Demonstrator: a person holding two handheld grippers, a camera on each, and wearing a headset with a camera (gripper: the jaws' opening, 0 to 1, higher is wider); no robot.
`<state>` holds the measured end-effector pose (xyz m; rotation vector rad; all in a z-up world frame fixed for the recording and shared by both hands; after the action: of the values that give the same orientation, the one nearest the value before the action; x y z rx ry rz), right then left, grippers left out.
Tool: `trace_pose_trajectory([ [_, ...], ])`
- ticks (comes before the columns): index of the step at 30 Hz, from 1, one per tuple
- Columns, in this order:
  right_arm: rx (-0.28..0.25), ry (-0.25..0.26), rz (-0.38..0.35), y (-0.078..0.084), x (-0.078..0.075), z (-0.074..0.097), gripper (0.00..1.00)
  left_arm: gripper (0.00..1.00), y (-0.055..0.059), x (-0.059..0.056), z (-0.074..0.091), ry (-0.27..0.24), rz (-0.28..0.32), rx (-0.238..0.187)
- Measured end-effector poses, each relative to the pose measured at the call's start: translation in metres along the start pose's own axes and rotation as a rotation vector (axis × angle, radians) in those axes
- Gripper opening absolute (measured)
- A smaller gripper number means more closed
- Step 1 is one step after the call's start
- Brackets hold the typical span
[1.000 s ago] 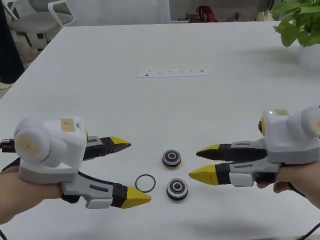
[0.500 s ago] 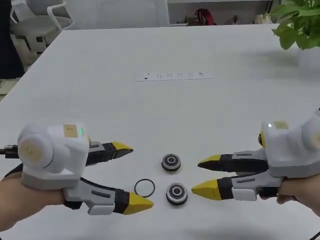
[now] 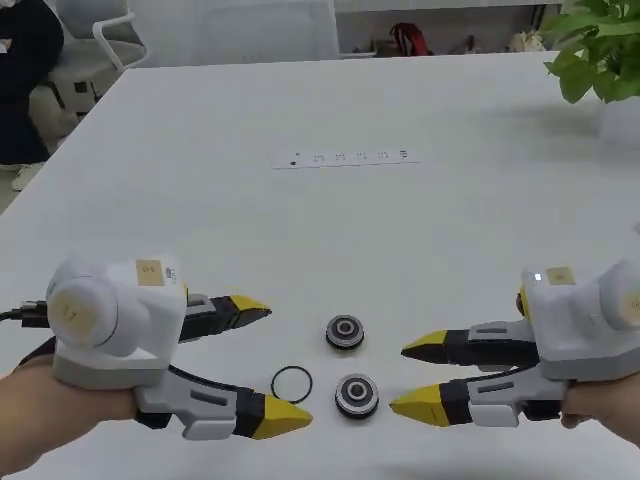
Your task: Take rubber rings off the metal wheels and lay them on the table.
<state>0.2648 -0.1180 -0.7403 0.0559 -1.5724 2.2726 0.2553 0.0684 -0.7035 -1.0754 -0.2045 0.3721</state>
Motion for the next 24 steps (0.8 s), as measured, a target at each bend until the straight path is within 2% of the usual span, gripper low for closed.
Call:
trace_pose_trajectory([
  [24, 0.014, 0.010, 0.005, 0.015, 0.000, -0.002, 0.38, 0.74, 0.006, -0.001, -0.010, 0.021, 0.002, 0.014],
])
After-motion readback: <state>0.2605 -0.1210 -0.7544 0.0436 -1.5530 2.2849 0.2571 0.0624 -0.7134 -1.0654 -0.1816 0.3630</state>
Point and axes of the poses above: the centre of the closed fingertips' face, and the gripper's own axes: z roughly backward along the fingers, x roughly to its left, y roughly out of its underside, the point moved 6 cm from there along z, roughly backward along the fingers, and after that the axes turned 2 degrees about -x, right-handed, at the moved point
